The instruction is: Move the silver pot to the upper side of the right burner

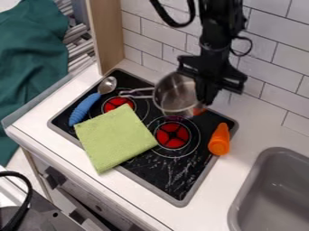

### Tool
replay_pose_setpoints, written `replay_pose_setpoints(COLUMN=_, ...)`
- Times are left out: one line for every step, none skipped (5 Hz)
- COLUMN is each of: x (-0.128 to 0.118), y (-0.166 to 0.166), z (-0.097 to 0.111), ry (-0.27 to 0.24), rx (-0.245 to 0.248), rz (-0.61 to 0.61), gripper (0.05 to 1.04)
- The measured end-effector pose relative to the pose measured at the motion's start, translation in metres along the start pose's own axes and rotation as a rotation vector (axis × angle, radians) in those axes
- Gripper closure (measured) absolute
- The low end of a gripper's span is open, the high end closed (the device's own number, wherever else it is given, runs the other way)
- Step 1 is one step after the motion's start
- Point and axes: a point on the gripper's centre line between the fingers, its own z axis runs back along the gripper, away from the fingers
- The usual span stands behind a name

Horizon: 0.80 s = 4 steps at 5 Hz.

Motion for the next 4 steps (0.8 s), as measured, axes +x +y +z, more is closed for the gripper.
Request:
replay_pose_setpoints(x=0.003, y=0.002, z=-0.009, ry=0.023, rx=-0.002, rz=-0.019, gripper=1.029)
replay_pose_setpoints(x=0.004, y=0.002, z=-0.017, ry=0.044, rx=-0.002, rz=-0.039, gripper=1.029)
replay_pose_setpoints(x=0.006, y=0.000, z=-0.023, ry=0.053, rx=-0.010, rz=-0.065, gripper=1.029)
replay_pose_setpoints(x=0.004, y=-0.002, z=-0.029, ry=0.067, rx=-0.028, rz=-0.116, gripper=1.029)
